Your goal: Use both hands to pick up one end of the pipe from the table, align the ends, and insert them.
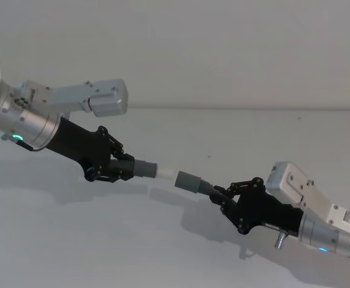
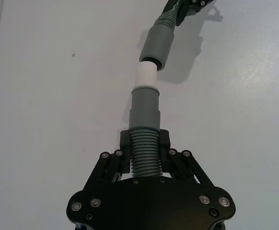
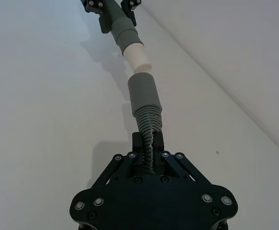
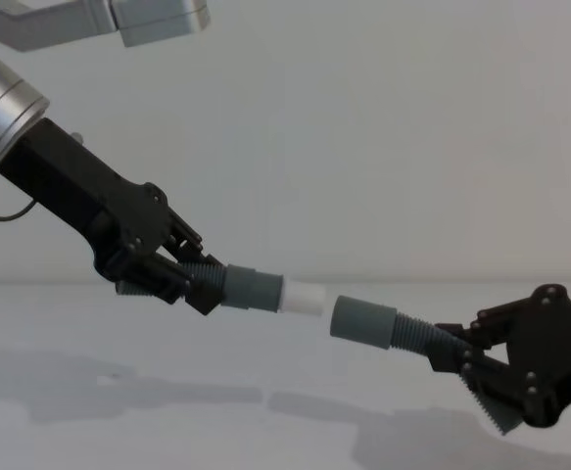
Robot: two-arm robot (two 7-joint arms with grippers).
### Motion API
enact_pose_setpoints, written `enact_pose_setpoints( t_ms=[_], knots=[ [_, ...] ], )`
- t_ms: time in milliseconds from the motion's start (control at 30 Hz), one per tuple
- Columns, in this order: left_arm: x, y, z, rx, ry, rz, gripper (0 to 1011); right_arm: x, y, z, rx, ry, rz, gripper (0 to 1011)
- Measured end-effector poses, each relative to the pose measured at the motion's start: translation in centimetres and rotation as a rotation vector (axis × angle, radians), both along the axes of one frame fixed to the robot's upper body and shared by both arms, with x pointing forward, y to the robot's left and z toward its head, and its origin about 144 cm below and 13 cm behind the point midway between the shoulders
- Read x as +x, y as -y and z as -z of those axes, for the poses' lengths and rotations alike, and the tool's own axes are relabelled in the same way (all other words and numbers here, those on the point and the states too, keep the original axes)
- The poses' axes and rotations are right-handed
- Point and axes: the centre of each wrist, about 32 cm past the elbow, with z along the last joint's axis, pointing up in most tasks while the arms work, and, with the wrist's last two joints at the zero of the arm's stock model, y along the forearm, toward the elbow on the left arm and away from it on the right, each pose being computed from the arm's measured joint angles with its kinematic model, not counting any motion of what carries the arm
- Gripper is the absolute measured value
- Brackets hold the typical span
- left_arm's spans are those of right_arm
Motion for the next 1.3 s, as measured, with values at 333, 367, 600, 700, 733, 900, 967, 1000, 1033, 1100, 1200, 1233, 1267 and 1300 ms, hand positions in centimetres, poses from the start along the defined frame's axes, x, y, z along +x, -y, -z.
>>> enact_pose_setpoints(
  t_ms=[333,367,600,700,733,900,967,1000,1033,1100,1200,1233,1267,1300],
  knots=[
    [-0.02,0.16,0.07,0.002,-0.001,-0.001,319,0.02,-0.02,-0.11,0.007,-0.005,-0.005,103],
    [-0.02,0.18,0.08,0.002,-0.001,-0.002,319,0.02,0.01,-0.13,0.008,-0.006,-0.006,104],
    [0.05,0.34,0.17,0.004,-0.002,-0.002,319,-0.02,0.06,-0.24,0.013,-0.008,-0.018,104],
    [0.09,0.42,0.21,0.004,-0.004,-0.002,319,-0.03,0.06,-0.26,0.015,-0.009,-0.021,103],
    [0.11,0.43,0.23,0.004,-0.005,-0.002,319,-0.03,0.06,-0.27,0.016,-0.01,-0.022,104],
    [0.19,0.57,0.3,0.001,-0.006,0.003,319,-0.04,0.01,-0.31,0.02,-0.011,-0.026,103],
    [0.21,0.6,0.33,0.0,-0.007,0.005,319,-0.05,-0.01,-0.31,0.02,-0.011,-0.027,103],
    [0.23,0.61,0.35,-0.001,-0.007,0.006,319,-0.06,-0.04,-0.3,0.021,-0.012,-0.028,103],
    [0.24,0.62,0.36,-0.002,-0.007,0.007,319,-0.06,-0.05,-0.3,0.022,-0.012,-0.028,103],
    [0.24,0.65,0.37,-0.003,-0.008,0.008,319,-0.06,-0.07,-0.3,0.022,-0.012,-0.027,103],
    [0.24,0.72,0.42,-0.006,-0.009,0.013,319,-0.06,-0.15,-0.28,0.022,-0.013,-0.026,104],
    [0.24,0.73,0.43,-0.006,-0.01,0.013,319,-0.06,-0.15,-0.28,0.022,-0.013,-0.026,104],
    [0.24,0.74,0.44,-0.007,-0.01,0.014,319,-0.06,-0.19,-0.28,0.022,-0.014,-0.025,104],
    [0.24,0.74,0.44,-0.008,-0.011,0.014,319,-0.06,-0.24,-0.27,0.022,-0.015,-0.024,103]
  ],
)
